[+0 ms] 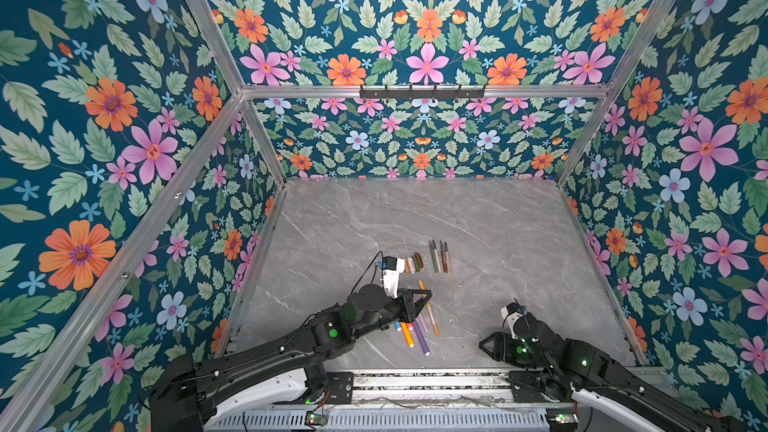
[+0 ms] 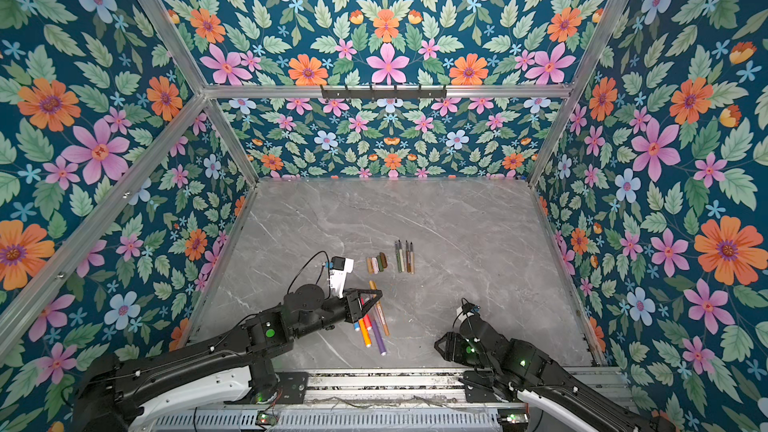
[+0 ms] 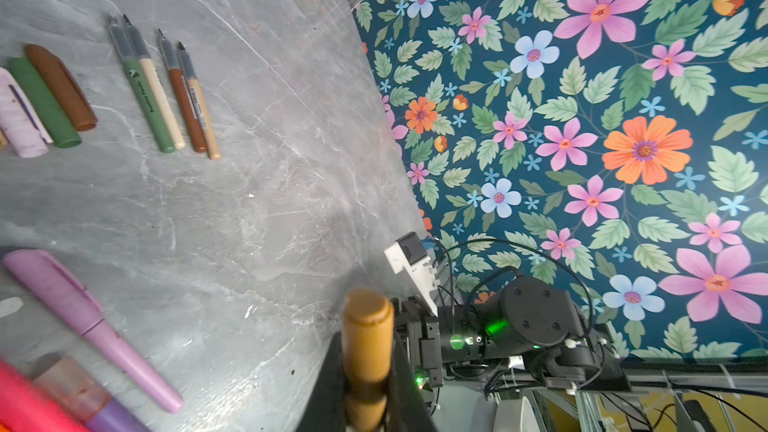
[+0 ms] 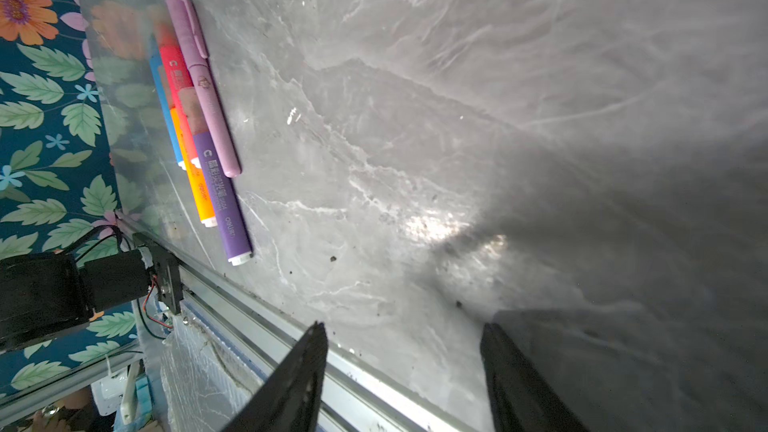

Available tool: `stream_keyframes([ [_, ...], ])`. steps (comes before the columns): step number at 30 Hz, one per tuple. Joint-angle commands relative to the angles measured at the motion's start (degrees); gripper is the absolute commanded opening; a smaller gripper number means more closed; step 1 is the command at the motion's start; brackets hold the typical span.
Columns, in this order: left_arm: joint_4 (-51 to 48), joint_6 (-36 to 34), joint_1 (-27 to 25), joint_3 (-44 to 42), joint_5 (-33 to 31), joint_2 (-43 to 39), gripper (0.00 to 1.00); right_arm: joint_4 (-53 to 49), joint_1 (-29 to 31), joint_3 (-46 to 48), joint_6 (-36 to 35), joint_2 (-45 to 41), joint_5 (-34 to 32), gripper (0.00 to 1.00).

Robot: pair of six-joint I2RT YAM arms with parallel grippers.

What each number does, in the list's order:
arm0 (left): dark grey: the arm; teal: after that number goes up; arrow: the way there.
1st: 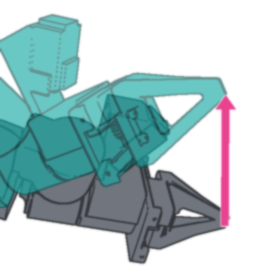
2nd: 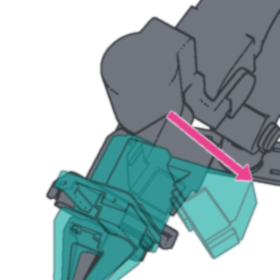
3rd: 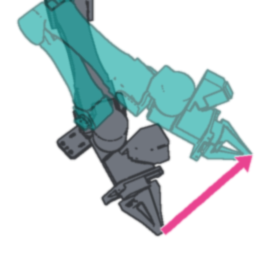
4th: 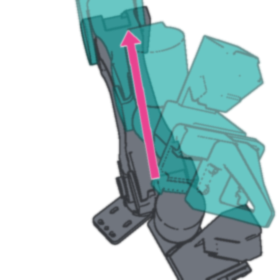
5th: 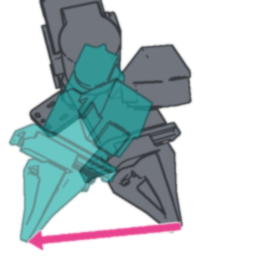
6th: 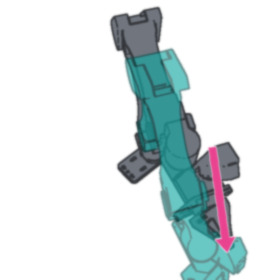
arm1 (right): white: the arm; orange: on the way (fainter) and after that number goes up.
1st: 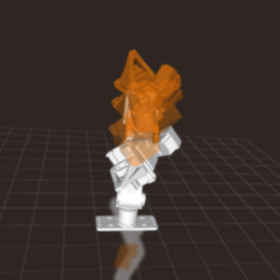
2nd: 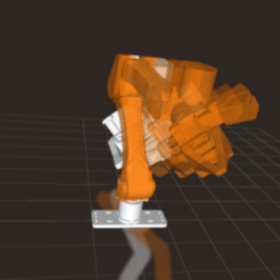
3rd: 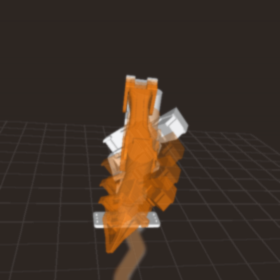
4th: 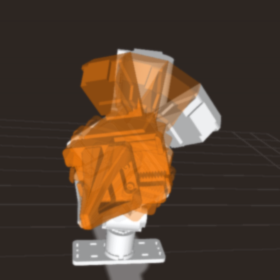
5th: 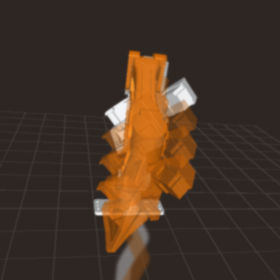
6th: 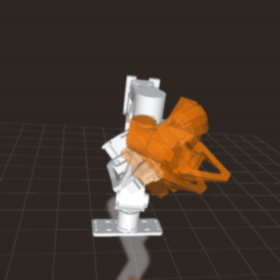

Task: Open the pen caps
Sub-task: 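Lift the mustard pen toward the left gripper while the left gripper approaches, then grip the mustard cap with the left gripper and pull it off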

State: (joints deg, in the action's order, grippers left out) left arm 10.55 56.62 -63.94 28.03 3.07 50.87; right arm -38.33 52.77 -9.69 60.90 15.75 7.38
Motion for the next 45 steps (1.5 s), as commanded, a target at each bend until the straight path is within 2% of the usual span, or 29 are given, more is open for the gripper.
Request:
stream_keyframes([
  [1,-0.19,-4.08,0.05,1.42,-0.04,2.28,0.0,-3.24,-0.04,-0.28,0.35,-1.14,-2.27,0.6],
  [5,-4.59,-9.41,0.0,6.75,-0.21,7.87,0.0,-0.28,-0.06,1.4,0.56,-1.28,0.74,0.58],
  [8,-8.96,-11.56,0.03,10.87,-2.08,10.94,0.0,1.57,-0.04,0.27,-1.31,1.08,0.45,0.58],
  [14,-11.84,-11.23,0.51,11.62,-5.21,11.75,0.0,17.52,-0.11,-3.38,-10.36,13.86,4.86,0.58],
  [17,-12.55,-10.98,1.67,10.58,-4.21,11.3,0.0,22.57,-0.04,-8.65,-15.8,22.86,8.8,0.53],
  [19,-13.37,-10.97,2.67,10.7,-3.07,11.47,0.0,26.72,0.0,-11.14,-16.93,26.79,11.35,0.5],
  [24,-13.67,-11.16,3.68,11.85,-0.45,12.59,0.0,37.07,0.4,-13.65,-17.05,27.58,13.48,0.51],
  [31,-5.51,-7.37,3.91,9.63,4.38,13.46,0.0,35.99,1.19,-17.98,-17.44,27.96,11.48,0.52],
  [33,-3.09,-6.12,3.9,8.5,5.51,13.24,0.0,33.01,1.18,-19.81,-17.92,29.38,10.2,0.48],
  [45,-2.65,-3.89,3.91,8.66,5.98,11.95,0.0,31.23,1.19,-24.48,-21.05,39.66,12.33,0.46],
])
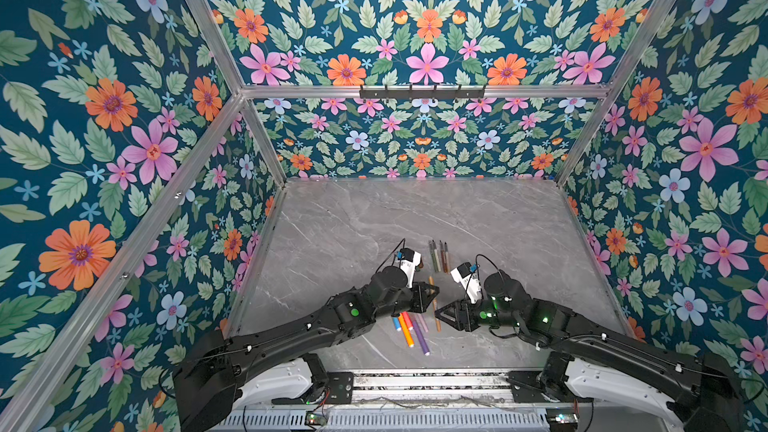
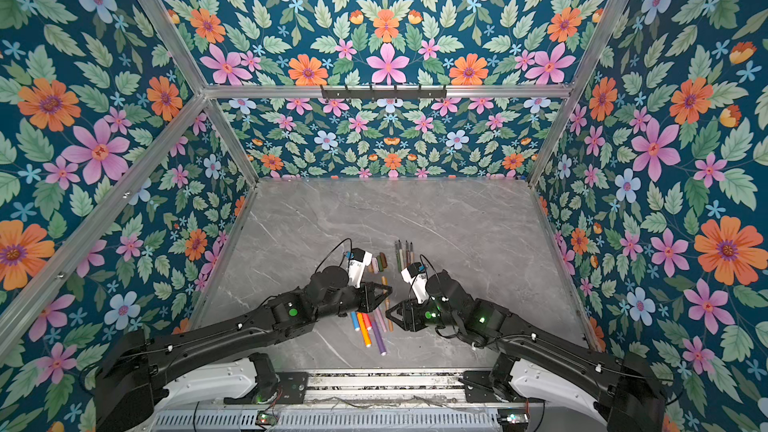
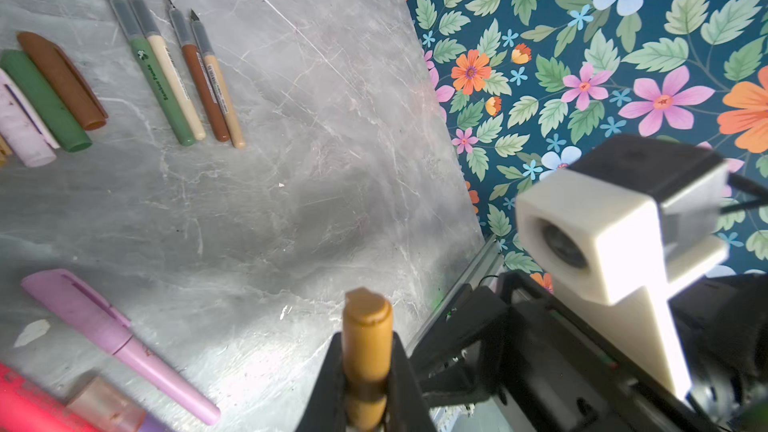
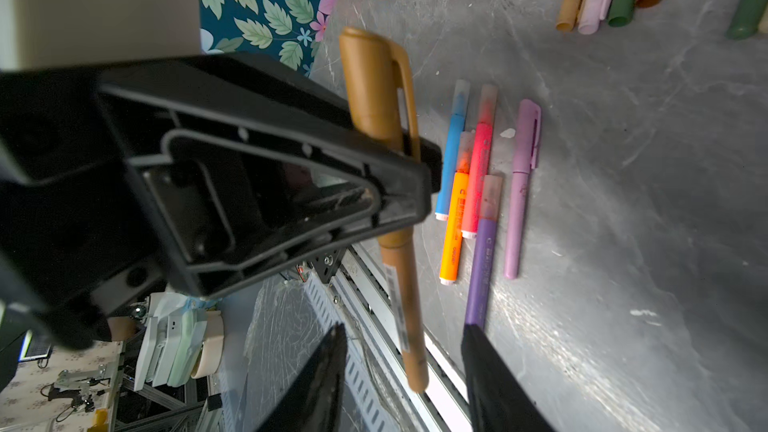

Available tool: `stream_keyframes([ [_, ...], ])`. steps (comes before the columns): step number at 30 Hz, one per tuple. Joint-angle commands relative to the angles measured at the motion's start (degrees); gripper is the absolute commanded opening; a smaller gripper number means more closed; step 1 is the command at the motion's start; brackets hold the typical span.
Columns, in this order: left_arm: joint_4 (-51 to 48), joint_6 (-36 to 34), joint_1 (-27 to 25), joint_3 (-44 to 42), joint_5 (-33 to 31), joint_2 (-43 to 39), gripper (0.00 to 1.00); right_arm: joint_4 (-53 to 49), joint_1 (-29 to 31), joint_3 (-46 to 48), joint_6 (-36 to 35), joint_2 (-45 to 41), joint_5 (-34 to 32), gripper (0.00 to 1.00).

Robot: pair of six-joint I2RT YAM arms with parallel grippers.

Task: Open the pen caps
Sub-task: 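Grip the mustard cap with the left gripper and pull it off, then carry the mustard cap toward the caps while the right lowers the pen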

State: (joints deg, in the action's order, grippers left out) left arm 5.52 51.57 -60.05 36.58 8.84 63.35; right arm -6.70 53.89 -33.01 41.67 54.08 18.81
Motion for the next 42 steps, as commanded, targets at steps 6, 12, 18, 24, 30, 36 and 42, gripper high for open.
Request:
stream_keyframes([
  [6,3.28,1.35,0.02,0.86,1.61,0.27,0.0,-0.43,0.32,-1.08,-1.24,1.03,-1.17,0.44],
  [12,5.64,2.49,0.02,-0.08,2.05,-0.16,0.0,-0.33,0.34,-1.56,-1.07,1.59,-1.06,0.31],
  [18,6.13,2.64,0.1,-0.09,2.36,-0.4,0.0,-0.77,0.33,-0.98,-0.14,1.81,-1.38,0.02],
  [24,3.83,2.04,4.84,1.26,4.5,-1.4,0.0,-0.89,2.68,1.29,1.89,1.47,-3.94,0.0],
  [30,3.89,1.62,17.19,0.87,12.03,-2.36,0.0,2.72,7.9,4.74,5.01,3.7,-5.3,0.0],
  [36,-1.12,-3.71,23.12,3.98,12.62,0.14,0.0,4.86,10.86,7.06,7.19,6.25,-4.42,0.0],
  [42,-2.29,-6.38,28.61,8.05,13.98,3.22,0.0,6.27,17.15,10.97,10.69,4.96,-8.41,0.0],
])
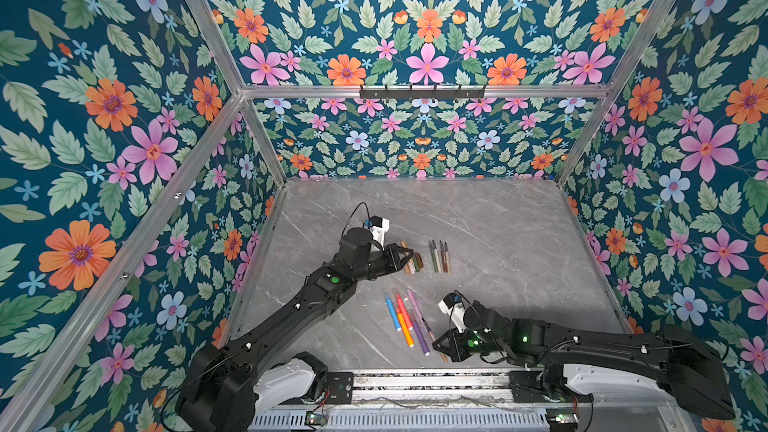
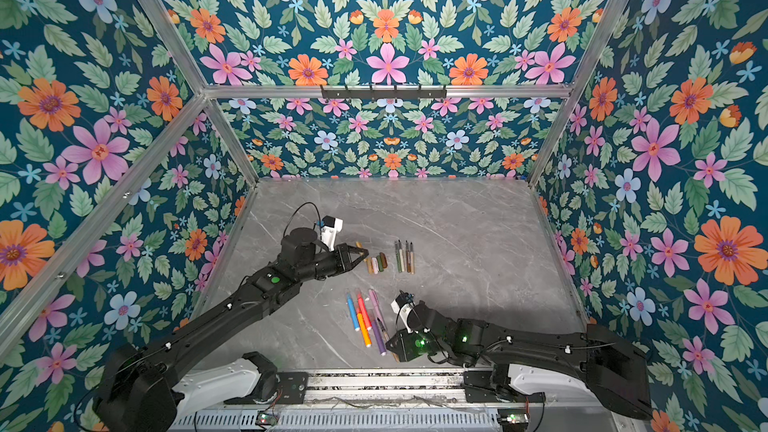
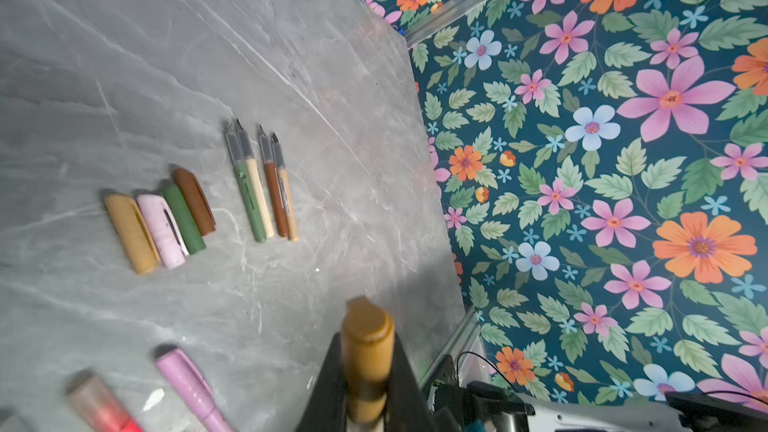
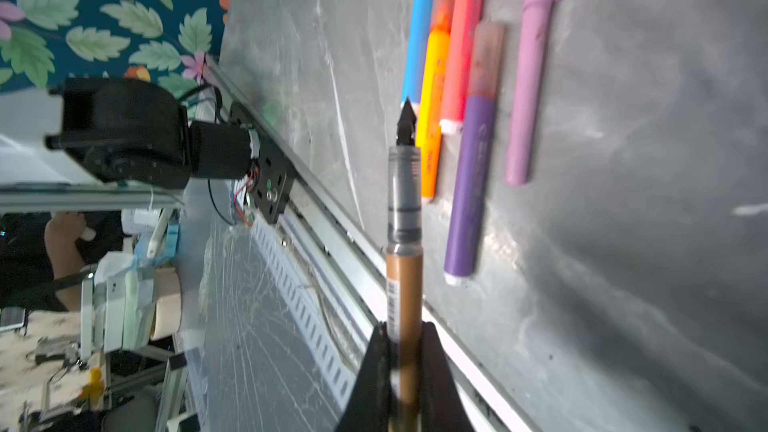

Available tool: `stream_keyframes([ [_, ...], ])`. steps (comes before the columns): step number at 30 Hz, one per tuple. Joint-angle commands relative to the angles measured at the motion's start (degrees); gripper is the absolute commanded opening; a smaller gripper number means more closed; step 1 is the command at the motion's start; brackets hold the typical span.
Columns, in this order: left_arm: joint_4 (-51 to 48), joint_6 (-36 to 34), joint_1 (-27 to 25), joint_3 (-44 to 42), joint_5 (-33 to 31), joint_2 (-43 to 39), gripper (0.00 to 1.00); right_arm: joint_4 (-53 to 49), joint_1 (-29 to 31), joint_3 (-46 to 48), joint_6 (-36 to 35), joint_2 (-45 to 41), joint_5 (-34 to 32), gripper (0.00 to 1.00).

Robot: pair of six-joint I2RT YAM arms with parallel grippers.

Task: Open the pen caps
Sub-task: 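Carry the mustard cap toward the caps while the right lowers the pen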

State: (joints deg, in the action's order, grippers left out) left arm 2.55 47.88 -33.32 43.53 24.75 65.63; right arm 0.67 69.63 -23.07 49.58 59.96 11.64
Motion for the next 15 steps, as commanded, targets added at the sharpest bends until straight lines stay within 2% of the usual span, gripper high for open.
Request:
stream_keyframes([
  [1,1.44,-2.56,2.8,1.22,-1.01,1.64,0.0,-1.28,1.7,1.86,3.27,-2.13,-1.76,0.0],
  [11,5.57,-1.85,5.2,-1.47,1.64,5.56,0.0,-12.93,1.72,8.75,6.49,-22.65,-9.48,0.0],
  [15,6.66,-1.56,5.59,-3.49,2.09,5.48,0.0,-17.99,1.65,8.92,6.32,-27.99,-11.75,0.0],
])
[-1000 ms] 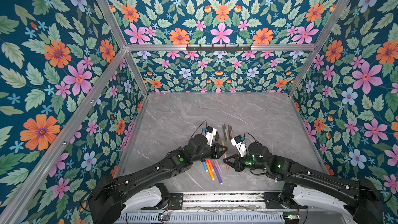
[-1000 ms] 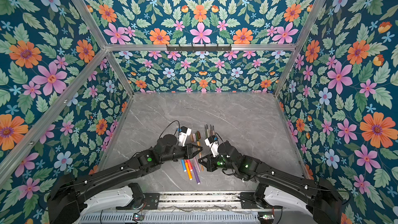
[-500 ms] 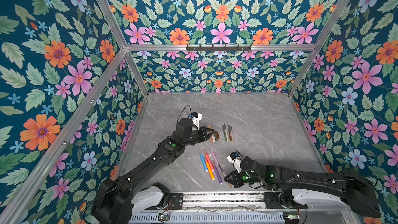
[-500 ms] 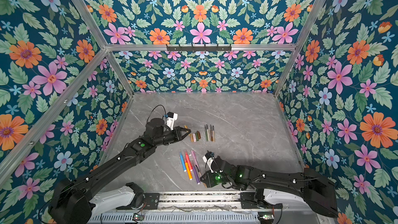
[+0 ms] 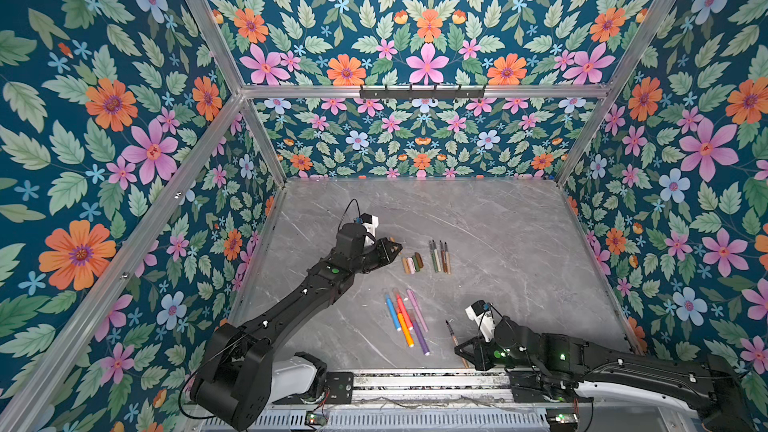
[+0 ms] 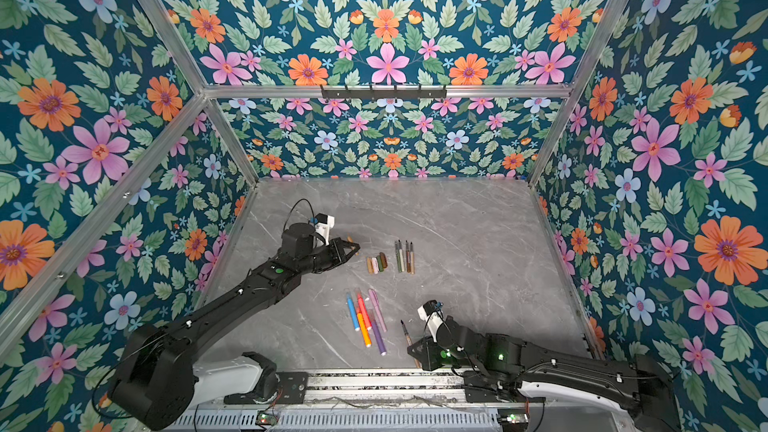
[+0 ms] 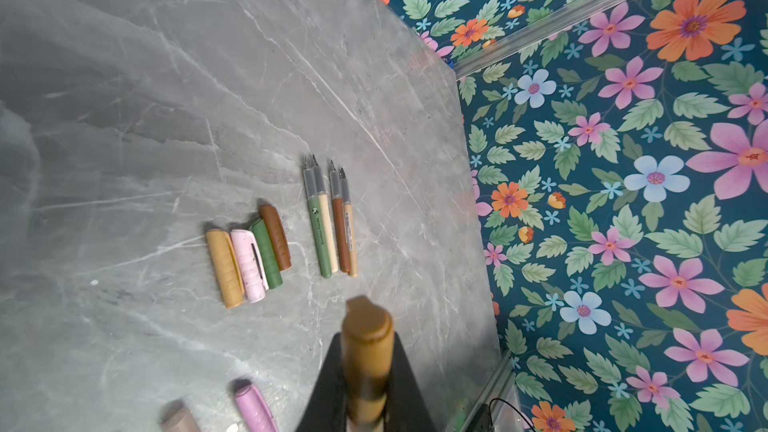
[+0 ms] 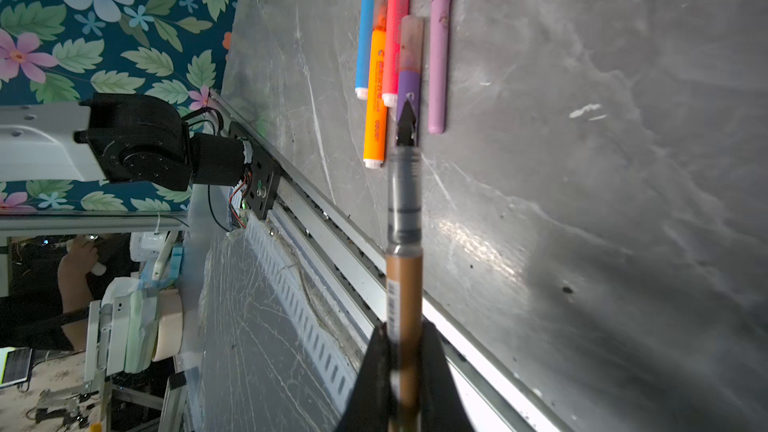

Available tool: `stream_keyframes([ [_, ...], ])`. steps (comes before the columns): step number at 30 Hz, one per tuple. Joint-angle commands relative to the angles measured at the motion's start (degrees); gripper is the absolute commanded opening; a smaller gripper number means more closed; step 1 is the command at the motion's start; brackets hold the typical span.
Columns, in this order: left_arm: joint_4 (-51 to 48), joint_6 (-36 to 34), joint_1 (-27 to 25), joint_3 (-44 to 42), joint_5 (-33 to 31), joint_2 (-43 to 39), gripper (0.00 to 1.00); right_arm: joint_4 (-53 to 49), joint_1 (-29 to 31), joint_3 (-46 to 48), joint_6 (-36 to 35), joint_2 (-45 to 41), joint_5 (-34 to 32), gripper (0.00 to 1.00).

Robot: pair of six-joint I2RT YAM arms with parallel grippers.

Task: Open the pen caps
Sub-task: 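Carry the mustard cap toward the caps while the right lowers the pen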

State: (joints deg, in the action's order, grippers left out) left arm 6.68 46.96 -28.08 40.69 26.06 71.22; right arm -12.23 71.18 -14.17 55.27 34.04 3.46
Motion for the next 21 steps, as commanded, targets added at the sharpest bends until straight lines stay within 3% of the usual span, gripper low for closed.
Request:
stream_keyframes([
  [1,2.62,-0.81,0.3,-1.03,0.81,-0.03,0.0,-6.4,0.04,0.07,0.63,-3.24,-4.29,0.0],
  [14,-4.22,-10.8,0.48,-1.85,-3.51,10.01,0.0,-20.32,0.06,-0.9,0.72,-8.63,-13.86,0.0],
  [21,-8.97,-17.06,0.53,4.95,-4.83,18.42,0.01,-21.98,0.08,1.05,1.82,-12.35,-15.71,0.0],
])
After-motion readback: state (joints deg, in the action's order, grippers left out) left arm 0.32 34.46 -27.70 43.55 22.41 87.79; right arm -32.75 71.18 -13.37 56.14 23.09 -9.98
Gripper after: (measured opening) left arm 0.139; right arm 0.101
